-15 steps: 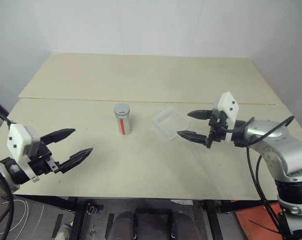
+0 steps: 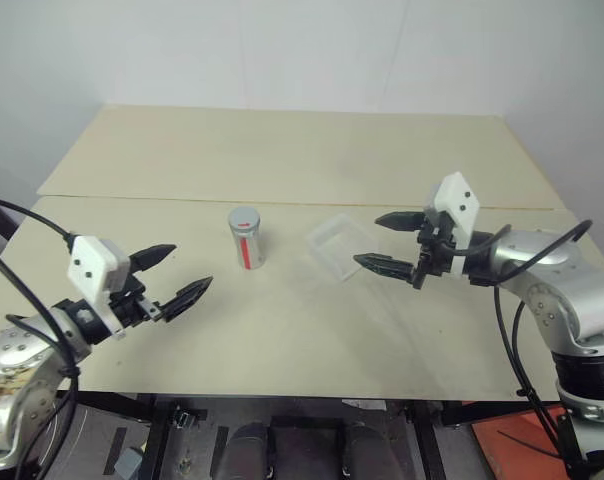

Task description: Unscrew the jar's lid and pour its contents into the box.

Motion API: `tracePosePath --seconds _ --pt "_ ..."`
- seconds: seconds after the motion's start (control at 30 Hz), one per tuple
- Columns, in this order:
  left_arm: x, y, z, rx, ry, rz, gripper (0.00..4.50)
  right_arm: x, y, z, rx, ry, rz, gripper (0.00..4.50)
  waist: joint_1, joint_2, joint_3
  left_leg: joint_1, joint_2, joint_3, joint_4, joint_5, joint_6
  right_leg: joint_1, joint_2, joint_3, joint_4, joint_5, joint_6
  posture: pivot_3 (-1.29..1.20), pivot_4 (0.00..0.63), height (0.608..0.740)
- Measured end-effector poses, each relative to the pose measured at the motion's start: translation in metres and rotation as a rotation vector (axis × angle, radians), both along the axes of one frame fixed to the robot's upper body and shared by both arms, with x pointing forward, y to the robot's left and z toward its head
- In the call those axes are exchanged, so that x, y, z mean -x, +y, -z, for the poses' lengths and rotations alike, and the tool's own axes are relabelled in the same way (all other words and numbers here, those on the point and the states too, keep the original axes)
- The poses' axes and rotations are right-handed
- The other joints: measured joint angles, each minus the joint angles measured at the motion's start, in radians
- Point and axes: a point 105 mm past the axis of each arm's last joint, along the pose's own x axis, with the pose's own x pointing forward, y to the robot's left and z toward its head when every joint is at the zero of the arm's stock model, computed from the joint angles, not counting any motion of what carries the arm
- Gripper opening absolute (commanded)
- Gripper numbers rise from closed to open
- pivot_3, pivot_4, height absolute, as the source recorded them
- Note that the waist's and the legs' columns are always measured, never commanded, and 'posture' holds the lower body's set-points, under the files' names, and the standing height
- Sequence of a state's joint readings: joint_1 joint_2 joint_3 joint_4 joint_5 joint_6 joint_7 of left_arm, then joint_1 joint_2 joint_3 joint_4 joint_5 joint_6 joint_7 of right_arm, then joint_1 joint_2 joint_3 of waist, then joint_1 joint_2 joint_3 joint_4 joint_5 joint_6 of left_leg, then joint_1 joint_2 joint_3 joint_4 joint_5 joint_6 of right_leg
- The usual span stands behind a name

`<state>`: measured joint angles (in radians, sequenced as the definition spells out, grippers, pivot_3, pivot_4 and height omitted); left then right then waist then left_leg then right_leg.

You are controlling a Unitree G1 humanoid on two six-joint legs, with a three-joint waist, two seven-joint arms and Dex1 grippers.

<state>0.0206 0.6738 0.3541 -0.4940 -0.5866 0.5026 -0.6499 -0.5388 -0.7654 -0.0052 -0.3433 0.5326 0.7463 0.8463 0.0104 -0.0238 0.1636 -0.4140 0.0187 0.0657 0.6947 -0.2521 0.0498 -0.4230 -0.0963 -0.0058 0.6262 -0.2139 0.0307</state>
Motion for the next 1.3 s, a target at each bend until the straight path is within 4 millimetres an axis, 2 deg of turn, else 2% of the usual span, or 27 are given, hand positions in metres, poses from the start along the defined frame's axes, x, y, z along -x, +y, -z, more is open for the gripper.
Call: tracePosePath --seconds 0.2,0.37,0.57,0.93,1.1,1.3 --pt "-0.024 -0.041 0.018 0.053 0.003 -0.02 4.48 0.003 -0.006 -0.006 0.032 -0.024 -0.022 4.5 0.002 0.0 0.0 0.0 0.0 -0.001 0.0 0.0 0.0 0.0 0.0 0.0 0.0 0.0 0.0 0.0 0.15 0.74" --pt "-0.043 -0.062 0.021 0.102 -0.023 -0.115 4.48 0.005 -0.007 -0.01 0.04 -0.033 -0.036 4.5 -0.001 0.0 0.0 0.0 0.0 -0.001 0.0 0.0 0.0 0.0 0.0 0.0 0.0 0.0 0.0 0.0 0.15 0.74" --pt "-0.059 -0.07 0.042 0.077 -0.003 -0.265 4.48 0.006 -0.008 -0.012 0.043 -0.047 -0.028 4.5 0.001 -0.001 0.0 -0.001 -0.001 -0.001 0.0 0.0 0.0 0.0 0.0 0.0 0.0 0.0 0.001 0.0 0.15 0.74" --pt "-0.083 -0.07 0.039 0.083 -0.098 -0.421 4.48 0.009 -0.023 -0.024 0.074 -0.103 0.041 4.5 0.003 -0.001 0.0 -0.001 -0.001 -0.002 0.001 0.0 0.0 0.0 -0.001 0.0 0.0 0.0 0.001 0.0 0.15 0.74" --pt "-0.093 -0.077 0.04 0.116 -0.111 -0.479 4.48 0.009 -0.022 -0.032 0.07 -0.136 0.051 4.5 0.003 -0.001 0.0 -0.001 -0.001 -0.002 0.001 0.0 0.0 0.0 -0.001 0.0 0.0 0.001 0.001 0.0 0.15 0.74" --pt "-0.095 -0.08 0.047 0.134 -0.103 -0.54 4.48 0.012 -0.019 -0.033 0.061 -0.135 0.029 4.5 0.003 -0.001 0.0 -0.001 -0.001 -0.002 0.001 0.0 0.001 0.0 -0.001 0.0 0.0 0.001 0.001 0.0 0.15 0.74"
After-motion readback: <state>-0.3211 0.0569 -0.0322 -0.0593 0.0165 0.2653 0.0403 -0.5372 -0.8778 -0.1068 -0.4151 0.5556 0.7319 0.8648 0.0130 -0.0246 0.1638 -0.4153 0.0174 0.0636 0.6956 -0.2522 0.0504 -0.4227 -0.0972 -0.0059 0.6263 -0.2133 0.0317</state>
